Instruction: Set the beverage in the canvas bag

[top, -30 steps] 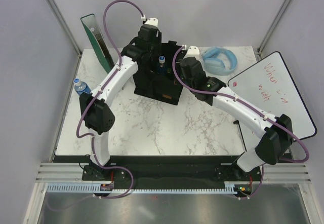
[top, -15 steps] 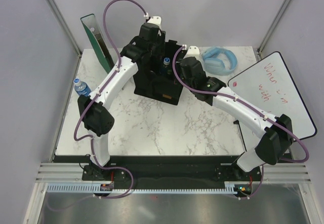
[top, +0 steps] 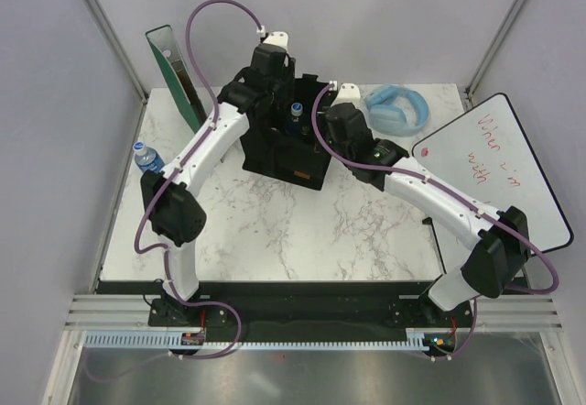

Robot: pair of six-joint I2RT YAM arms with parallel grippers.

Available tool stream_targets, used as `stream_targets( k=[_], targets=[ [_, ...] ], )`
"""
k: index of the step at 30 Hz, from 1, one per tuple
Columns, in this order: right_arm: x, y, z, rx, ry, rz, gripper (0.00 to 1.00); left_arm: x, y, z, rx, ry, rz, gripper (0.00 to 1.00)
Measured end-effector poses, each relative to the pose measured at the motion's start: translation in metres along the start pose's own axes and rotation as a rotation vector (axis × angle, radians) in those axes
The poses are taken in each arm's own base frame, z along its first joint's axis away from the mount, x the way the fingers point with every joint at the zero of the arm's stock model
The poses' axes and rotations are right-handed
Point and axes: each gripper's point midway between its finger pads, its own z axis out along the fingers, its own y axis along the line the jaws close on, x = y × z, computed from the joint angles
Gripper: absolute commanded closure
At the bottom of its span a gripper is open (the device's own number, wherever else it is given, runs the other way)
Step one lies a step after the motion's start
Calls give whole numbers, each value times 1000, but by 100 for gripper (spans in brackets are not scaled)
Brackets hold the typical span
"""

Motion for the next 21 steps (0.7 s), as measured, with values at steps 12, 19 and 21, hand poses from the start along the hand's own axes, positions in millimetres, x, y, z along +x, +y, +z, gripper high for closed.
stream_targets(
  k=[12, 19, 21],
  targets=[
    [0, 2, 0, -9, -1, 2, 100, 13, 25, 19, -70, 21, -5, 98],
    [0, 3, 1, -18, -2, 4, 100, 19, 32, 24, -104, 32, 7, 98],
    [1, 4, 1, -22, 0, 4, 100, 20, 36, 25, -110, 34, 4, 98]
  ],
)
